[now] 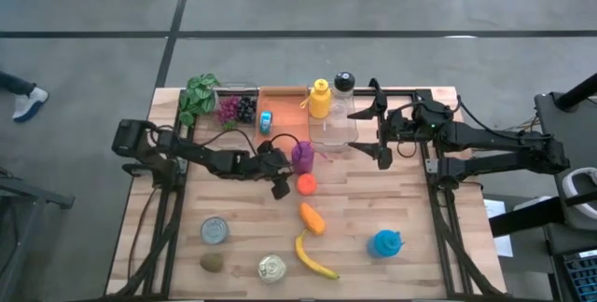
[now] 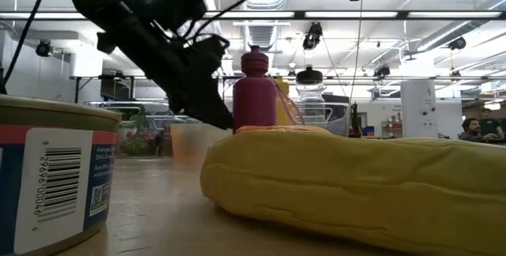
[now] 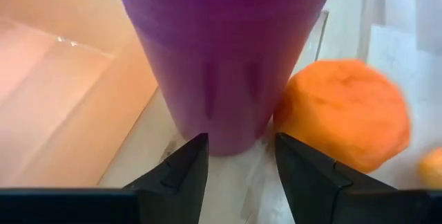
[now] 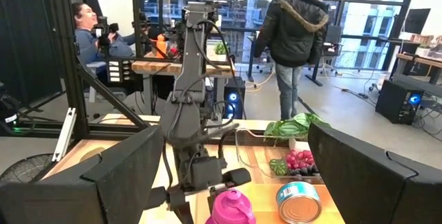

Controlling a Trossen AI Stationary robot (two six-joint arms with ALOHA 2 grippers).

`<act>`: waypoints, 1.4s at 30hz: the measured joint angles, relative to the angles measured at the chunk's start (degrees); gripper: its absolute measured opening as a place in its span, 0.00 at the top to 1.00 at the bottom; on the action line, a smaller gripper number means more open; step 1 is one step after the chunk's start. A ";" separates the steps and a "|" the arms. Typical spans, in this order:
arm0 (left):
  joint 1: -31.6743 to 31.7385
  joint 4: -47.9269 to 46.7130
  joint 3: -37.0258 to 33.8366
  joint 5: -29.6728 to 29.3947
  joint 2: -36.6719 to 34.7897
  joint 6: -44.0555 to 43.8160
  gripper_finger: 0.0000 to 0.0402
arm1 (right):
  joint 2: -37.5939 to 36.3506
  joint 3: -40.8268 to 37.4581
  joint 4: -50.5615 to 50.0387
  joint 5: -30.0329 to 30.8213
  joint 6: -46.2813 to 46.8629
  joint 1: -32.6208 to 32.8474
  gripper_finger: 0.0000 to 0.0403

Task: Pick & Place Food Item
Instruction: Move the violet water bottle to the center of the table, then put the blue tuna can into the orange bin

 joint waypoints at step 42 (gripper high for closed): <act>-40.39 -44.95 -0.04 6.89 -26.61 -92.00 0.73 | 0.02 0.02 -0.47 -0.76 -0.20 0.00 0.11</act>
